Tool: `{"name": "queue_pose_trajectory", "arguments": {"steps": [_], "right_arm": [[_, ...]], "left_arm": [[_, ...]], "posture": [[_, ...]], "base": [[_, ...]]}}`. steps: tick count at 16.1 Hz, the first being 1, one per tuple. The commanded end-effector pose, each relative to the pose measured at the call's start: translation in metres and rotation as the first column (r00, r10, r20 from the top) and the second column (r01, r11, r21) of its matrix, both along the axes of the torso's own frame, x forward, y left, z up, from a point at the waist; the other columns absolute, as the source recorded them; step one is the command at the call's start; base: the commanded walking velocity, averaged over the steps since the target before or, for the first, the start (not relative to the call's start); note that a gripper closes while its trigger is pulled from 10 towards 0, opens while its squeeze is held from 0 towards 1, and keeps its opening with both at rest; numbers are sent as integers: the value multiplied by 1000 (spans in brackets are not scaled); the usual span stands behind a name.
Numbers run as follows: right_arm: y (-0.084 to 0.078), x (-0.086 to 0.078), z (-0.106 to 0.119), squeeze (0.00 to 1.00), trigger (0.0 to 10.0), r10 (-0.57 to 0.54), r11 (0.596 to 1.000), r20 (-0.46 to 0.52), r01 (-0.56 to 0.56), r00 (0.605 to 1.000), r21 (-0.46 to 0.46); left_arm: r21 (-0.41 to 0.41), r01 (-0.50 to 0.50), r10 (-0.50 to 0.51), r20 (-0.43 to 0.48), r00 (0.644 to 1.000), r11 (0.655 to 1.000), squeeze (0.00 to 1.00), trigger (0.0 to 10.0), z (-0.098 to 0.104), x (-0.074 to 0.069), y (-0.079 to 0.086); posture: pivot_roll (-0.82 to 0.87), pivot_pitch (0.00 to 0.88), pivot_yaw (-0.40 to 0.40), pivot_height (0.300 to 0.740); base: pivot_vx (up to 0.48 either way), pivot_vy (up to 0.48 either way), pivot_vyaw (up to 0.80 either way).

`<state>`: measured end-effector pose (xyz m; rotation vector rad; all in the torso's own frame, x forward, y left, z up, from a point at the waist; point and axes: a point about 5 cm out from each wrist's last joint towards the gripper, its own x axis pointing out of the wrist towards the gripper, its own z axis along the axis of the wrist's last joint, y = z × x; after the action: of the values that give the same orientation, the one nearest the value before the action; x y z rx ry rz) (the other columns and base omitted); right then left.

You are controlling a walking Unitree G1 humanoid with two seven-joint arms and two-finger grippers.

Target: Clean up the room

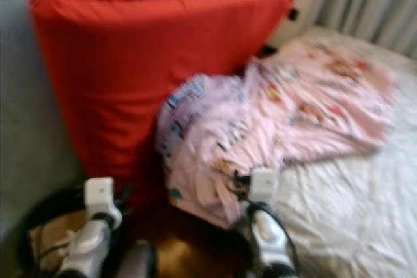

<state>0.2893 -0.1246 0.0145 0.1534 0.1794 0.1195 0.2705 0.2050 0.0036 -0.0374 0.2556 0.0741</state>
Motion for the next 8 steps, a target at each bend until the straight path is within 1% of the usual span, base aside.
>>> {"name": "queue_pose_trajectory", "arguments": {"steps": [1, 6, 8], "right_arm": [[-20, -4, -4, 0, 10000, -65, 998, -7, 65, 998, 1], [-18, -3, -3, 0, 10000, -54, 999, -10, 54, 998, -10], [-21, -5, -7, 0, 10000, -66, 998, -33, 66, 997, -23]], "left_arm": [[-29, 36, -36, 3, 999, 999, 0, 10000, 1, 5, -15], [-32, 36, -36, 3, 999, 999, 0, 10000, 1, 5, -16], [-33, 40, -40, 4, 999, 999, 0, 10000, 1, 6, -17]], "posture": [[-112, 51, -65, 630], [-112, 50, -66, 630], [-111, 51, -66, 630]], "base": [[322, 0, 0], [323, 0, 0], [251, 0, 0]]}}
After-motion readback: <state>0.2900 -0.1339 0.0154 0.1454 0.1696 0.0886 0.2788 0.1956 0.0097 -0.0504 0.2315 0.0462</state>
